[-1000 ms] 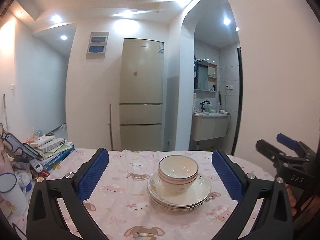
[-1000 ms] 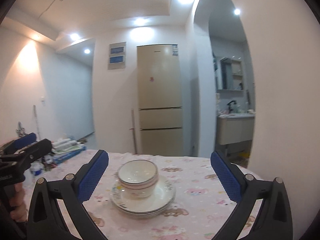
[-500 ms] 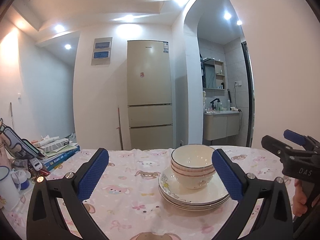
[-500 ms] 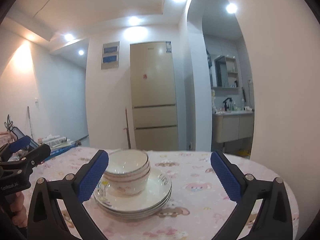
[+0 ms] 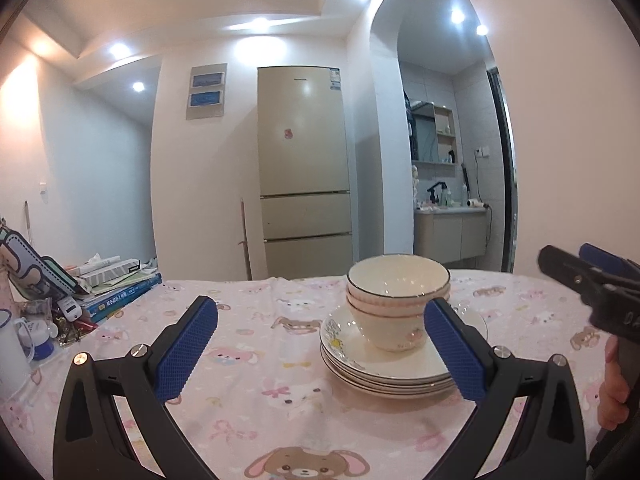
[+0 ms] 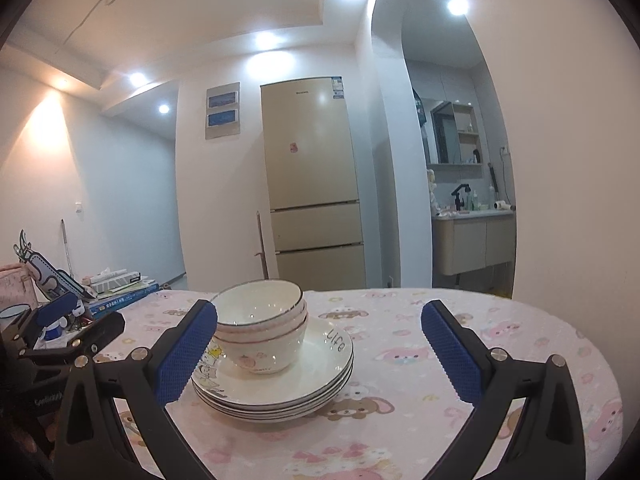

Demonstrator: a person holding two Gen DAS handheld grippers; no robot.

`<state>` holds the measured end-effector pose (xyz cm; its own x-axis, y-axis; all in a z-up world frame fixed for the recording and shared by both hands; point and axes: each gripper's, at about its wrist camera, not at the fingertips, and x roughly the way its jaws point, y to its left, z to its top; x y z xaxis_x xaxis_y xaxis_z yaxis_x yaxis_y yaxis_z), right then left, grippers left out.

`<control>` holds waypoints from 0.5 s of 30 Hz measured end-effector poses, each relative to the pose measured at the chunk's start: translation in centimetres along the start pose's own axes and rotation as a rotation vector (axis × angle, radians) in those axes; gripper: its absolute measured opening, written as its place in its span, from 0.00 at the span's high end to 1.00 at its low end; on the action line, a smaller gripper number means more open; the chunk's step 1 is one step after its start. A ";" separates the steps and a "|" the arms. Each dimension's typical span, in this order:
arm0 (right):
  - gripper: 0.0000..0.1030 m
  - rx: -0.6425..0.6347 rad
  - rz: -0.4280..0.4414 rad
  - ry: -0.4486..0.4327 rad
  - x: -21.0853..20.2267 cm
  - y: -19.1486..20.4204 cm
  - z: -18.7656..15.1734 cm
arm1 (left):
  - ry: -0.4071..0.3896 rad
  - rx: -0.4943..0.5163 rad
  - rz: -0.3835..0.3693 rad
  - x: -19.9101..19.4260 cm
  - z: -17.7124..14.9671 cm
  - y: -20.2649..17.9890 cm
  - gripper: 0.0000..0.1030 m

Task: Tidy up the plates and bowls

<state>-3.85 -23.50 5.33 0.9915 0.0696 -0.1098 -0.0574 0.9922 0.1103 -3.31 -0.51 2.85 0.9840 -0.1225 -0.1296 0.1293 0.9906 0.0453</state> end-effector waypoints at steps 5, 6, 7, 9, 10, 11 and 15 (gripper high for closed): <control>0.00 -0.034 -0.003 0.047 1.0 0.6 -0.6 | 0.030 -0.032 0.007 0.4 -0.1 0.7 0.00; 0.00 -0.039 -0.013 0.048 1.1 0.7 -0.6 | 0.048 -0.047 0.013 0.8 -0.2 1.0 0.00; 0.00 -0.035 -0.019 0.052 1.1 0.6 -0.6 | 0.058 -0.058 0.018 1.0 -0.2 1.2 0.00; 0.00 -0.020 -0.044 0.071 1.6 0.2 -0.6 | 0.078 -0.076 0.039 1.4 -0.4 1.7 0.00; 0.00 -0.015 -0.072 0.088 2.0 0.0 -0.6 | 0.094 -0.082 0.045 1.7 -0.5 1.8 0.00; 0.00 -0.011 -0.091 0.103 2.4 -0.2 -0.7 | 0.116 -0.088 0.044 2.2 -0.6 2.0 0.00; 0.00 0.033 -0.198 0.083 2.7 -1.0 -0.7 | 0.154 -0.069 0.030 2.8 -0.9 1.5 0.00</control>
<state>-1.19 -24.21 4.28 0.9701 -0.1165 -0.2131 0.1424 0.9836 0.1105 -0.49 0.68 1.67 0.9563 -0.0867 -0.2793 0.0858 0.9962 -0.0155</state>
